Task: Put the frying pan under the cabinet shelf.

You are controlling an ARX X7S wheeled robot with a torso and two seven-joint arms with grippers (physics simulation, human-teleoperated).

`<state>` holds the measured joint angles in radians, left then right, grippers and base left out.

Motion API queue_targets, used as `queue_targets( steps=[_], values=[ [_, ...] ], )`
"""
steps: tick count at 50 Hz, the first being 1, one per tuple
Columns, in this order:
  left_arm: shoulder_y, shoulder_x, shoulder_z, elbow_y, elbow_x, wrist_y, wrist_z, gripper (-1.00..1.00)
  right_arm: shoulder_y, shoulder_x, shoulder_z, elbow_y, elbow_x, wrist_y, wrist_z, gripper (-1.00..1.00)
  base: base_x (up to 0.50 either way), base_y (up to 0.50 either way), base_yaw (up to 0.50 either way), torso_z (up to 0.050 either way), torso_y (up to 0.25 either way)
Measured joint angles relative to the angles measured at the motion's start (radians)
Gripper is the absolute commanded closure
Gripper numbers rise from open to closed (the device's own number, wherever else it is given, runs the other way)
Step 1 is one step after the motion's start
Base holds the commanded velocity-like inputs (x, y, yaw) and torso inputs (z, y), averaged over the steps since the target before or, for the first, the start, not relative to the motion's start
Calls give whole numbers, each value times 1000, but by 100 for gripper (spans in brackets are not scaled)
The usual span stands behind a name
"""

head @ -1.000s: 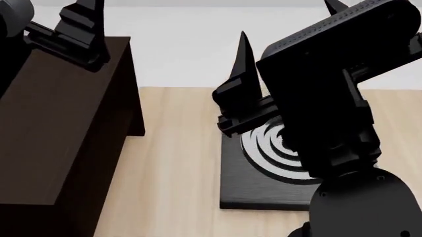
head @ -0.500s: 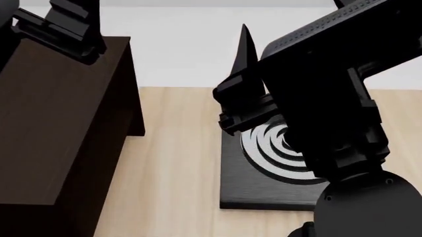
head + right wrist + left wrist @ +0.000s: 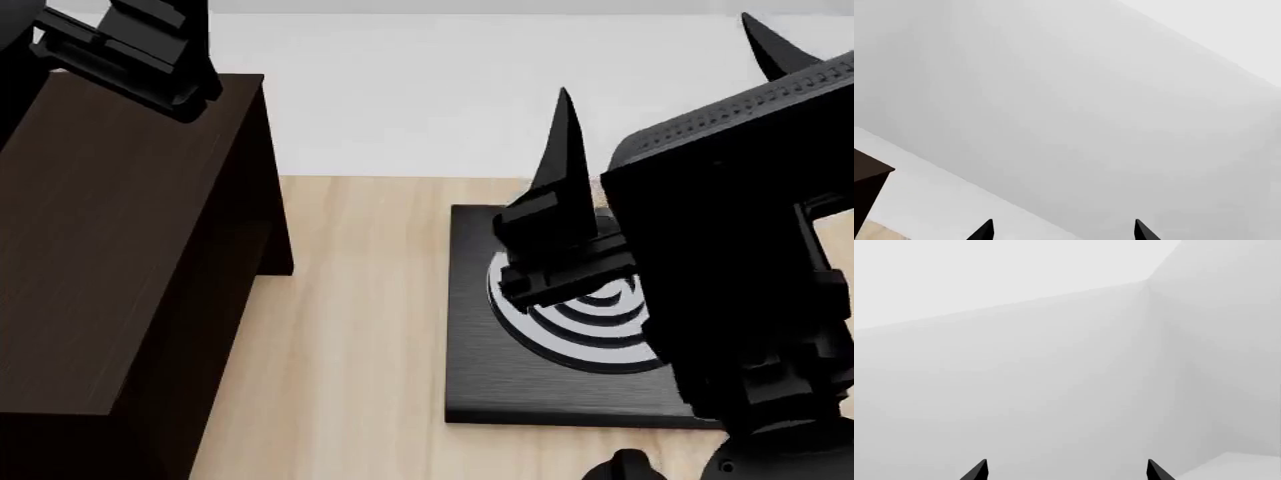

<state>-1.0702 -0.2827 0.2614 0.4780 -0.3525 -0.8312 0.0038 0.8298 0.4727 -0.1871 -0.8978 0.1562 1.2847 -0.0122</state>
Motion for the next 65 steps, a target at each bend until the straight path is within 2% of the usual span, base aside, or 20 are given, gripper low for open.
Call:
queue_targets(
  steps=[14, 30, 42, 51, 65],
  values=[
    [7, 2, 6, -17, 0, 24, -2, -100, -118, 58, 130, -101, 40, 90, 43, -100, 0, 0, 0, 0, 0],
    [36, 4, 2, -44, -1, 71, -4, -100, -278, 256, 377, -137, 635, 125, 485, -100, 0, 0, 0, 0, 0],
    [55, 10, 3, -81, 0, 119, 0, -100, -456, 356, 538, -135, 873, 105, 667, -100, 0, 0, 0, 0, 0],
    [63, 11, 6, -94, 0, 136, 1, -100, -581, 397, 637, -122, 922, 69, 701, -100, 0, 0, 0, 0, 0],
    [62, 12, 16, -95, -5, 137, -3, -100, -834, 396, 784, -75, 816, -56, 622, -100, 0, 0, 0, 0, 0]
  ],
)
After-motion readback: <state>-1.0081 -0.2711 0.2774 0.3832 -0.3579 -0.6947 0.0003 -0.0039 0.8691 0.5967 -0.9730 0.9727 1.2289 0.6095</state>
